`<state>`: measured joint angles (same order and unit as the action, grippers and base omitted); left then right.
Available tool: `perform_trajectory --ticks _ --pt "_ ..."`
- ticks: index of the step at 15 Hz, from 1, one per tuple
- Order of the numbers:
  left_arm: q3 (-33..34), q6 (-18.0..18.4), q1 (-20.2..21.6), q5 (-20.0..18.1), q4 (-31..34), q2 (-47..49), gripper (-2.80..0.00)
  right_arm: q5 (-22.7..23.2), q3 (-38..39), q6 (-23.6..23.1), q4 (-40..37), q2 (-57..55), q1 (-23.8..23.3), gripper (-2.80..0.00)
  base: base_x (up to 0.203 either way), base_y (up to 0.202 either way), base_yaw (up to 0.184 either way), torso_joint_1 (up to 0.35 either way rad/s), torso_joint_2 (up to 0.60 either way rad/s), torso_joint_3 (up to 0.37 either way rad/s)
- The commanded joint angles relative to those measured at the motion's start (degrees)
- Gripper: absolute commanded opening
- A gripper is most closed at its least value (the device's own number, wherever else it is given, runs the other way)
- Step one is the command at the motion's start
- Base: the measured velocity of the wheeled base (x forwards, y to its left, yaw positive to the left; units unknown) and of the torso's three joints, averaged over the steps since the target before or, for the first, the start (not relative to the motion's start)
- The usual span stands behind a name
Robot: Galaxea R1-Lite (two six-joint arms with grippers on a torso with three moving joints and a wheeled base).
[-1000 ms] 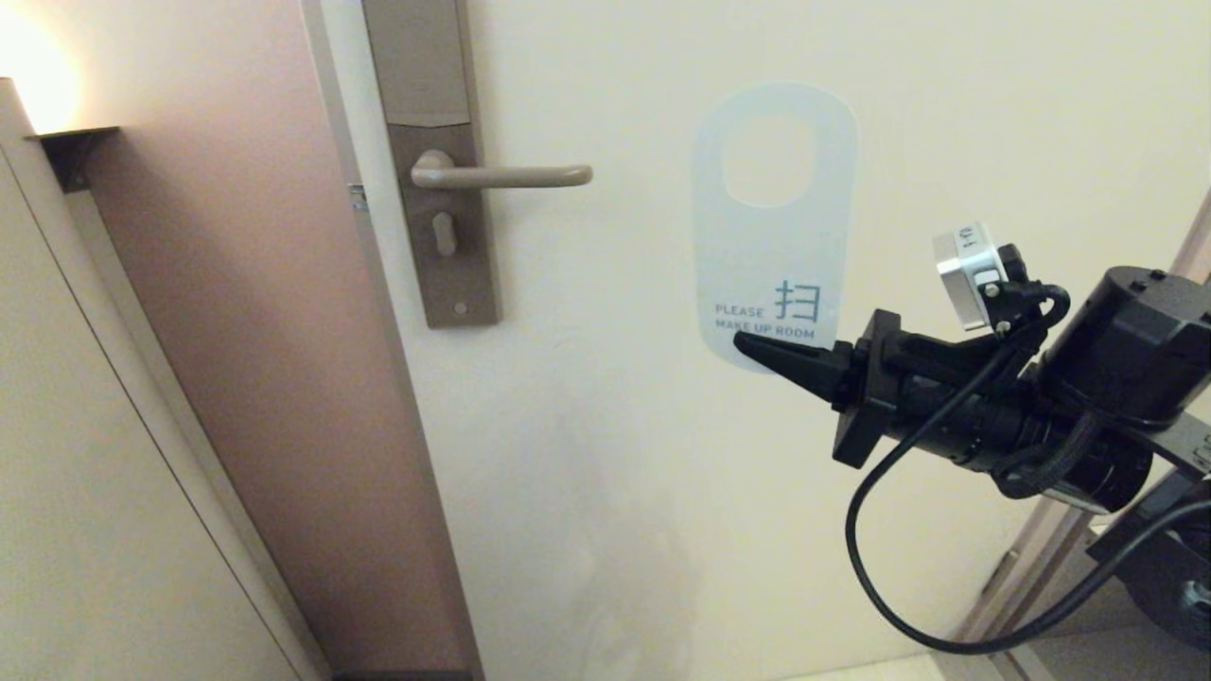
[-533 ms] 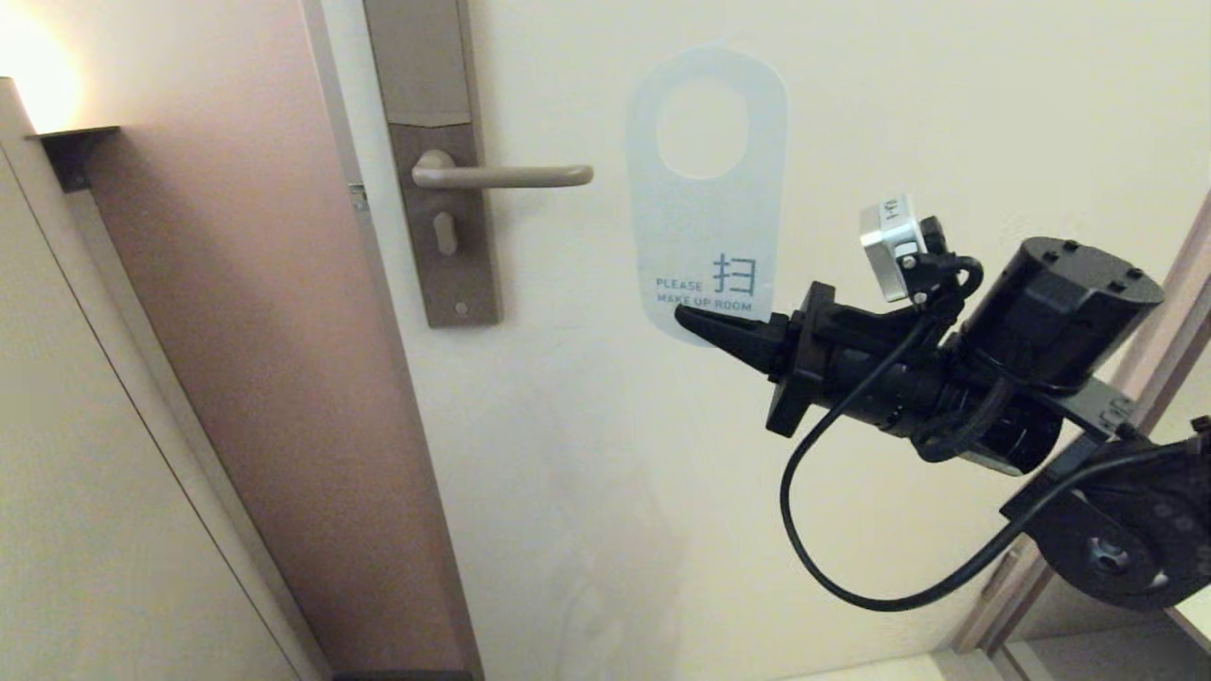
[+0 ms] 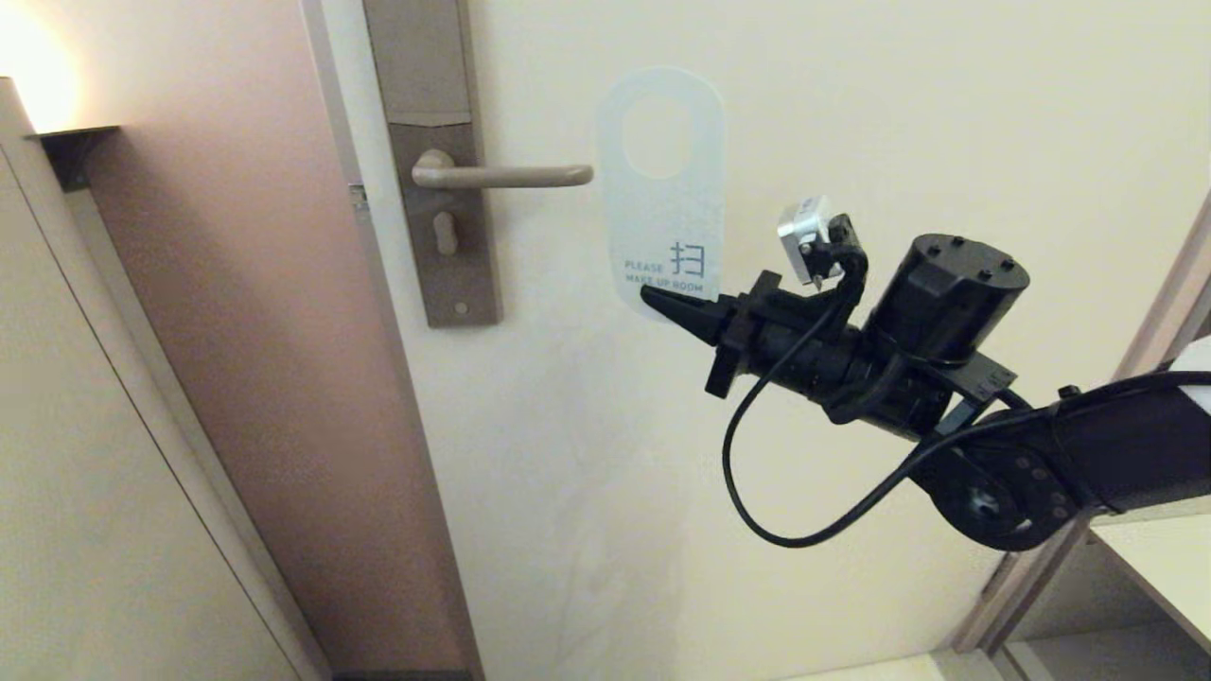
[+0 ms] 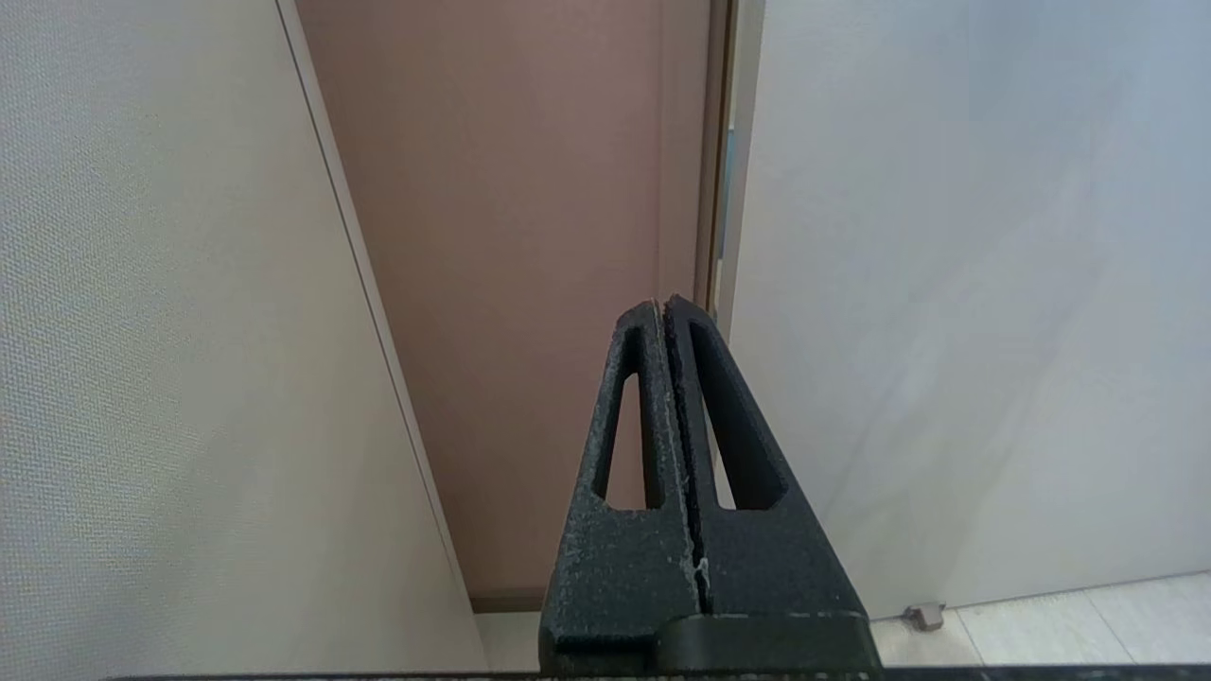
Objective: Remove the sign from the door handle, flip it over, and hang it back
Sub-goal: Hang the sign back with the other side facing out
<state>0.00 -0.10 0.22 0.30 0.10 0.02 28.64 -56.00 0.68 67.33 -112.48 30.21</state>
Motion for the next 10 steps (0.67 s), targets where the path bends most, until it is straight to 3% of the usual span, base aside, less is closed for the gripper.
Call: perform_trajectory --ticks 1,6,10 --pt "0.0 0.0 0.0 0.0 0.0 0.0 -2.8 -3.2 -2.0 0.0 0.3 -3.4 0.0 -2.8 0.0 0.0 0.0 0.0 0.0 0.0" --pt "0.0 0.0 0.0 0.0 0.0 0.0 -2.8 -11.5 -2.0 0.0 0.3 -4.6 0.0 -2.8 0.0 0.0 0.0 0.0 0.0 0.0" --pt "0.0 0.0 0.0 0.0 0.0 0.0 -2.8 -12.2 -1.9 -0.2 0.1 -4.2 0.0 -2.8 0.0 0.0 0.0 0.0 0.0 0.0"
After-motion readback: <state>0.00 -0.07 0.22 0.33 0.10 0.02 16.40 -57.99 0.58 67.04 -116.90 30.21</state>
